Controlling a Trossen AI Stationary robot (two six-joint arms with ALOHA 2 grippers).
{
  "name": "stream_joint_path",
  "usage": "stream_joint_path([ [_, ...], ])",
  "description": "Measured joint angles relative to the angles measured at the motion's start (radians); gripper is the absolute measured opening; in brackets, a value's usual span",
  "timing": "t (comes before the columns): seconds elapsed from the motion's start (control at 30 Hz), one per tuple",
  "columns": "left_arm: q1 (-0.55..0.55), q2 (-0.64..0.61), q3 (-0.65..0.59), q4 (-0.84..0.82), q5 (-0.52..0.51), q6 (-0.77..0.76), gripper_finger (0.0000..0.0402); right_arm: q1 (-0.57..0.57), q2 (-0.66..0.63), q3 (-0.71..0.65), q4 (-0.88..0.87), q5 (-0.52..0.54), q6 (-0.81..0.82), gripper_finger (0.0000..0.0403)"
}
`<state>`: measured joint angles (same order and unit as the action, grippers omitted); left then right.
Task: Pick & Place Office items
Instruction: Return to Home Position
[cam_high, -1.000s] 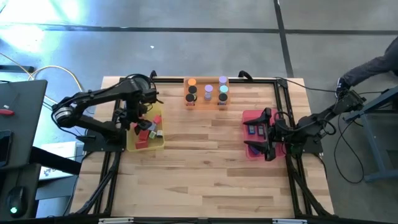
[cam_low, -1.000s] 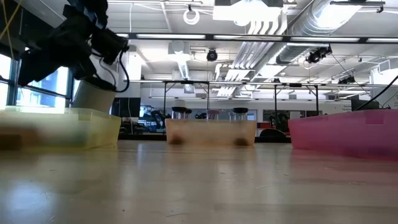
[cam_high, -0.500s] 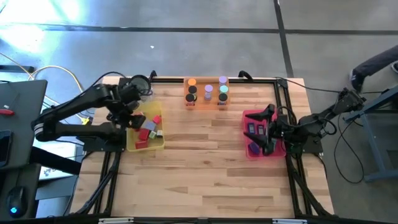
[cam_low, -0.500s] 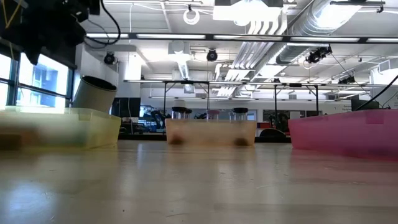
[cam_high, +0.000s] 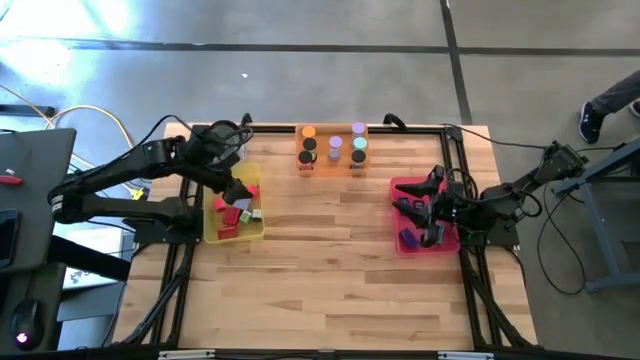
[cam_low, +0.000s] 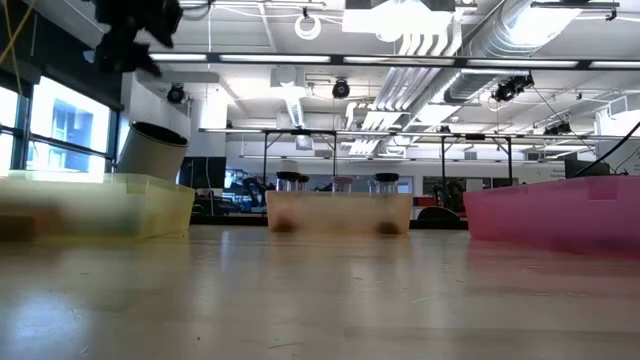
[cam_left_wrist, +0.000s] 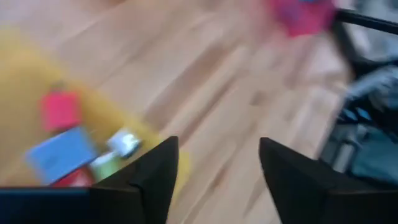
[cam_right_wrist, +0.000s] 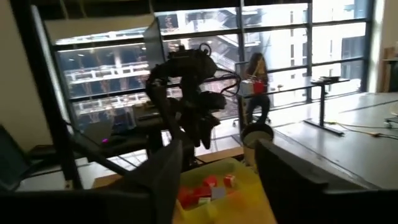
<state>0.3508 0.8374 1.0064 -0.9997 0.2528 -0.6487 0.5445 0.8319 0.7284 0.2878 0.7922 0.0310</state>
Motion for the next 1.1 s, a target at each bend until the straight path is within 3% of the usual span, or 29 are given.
stream_joint_path([
  [0.2, -0.081, -0.040, 0.082, 0.040, -0.029, 0.117, 0.0114, 0.012, -0.098, 0.000, -0.100, -0.042, -0.008, 0.0049],
  [0.27, -0.089, -0.064, 0.108, 0.036, -0.035, 0.160, 0.0072, 0.012, -0.139, 0.000, -0.185, -0.042, -0.006, 0.0015],
  [0.4, -0.118, -0.143, 0.118, 0.030, -0.068, 0.221, 0.0009, 0.012, -0.224, 0.000, -0.329, -0.032, 0.072, 0.0003],
  [0.63, -0.175, -0.301, 0.117, 0.014, -0.206, 0.236, 0.0001, -0.002, -0.286, -0.078, -0.349, -0.045, 0.132, 0.0002],
  [0.8, -0.193, -0.409, 0.084, 0.126, -0.225, 0.226, 0.0000, -0.051, -0.287, -0.218, -0.152, -0.108, 0.156, 0.0003],
  [1.1, -0.193, -0.537, -0.157, 0.399, -0.204, 0.229, 0.0000, -0.145, -0.287, -0.489, 0.190, -0.215, 0.231, 0.0002],
])
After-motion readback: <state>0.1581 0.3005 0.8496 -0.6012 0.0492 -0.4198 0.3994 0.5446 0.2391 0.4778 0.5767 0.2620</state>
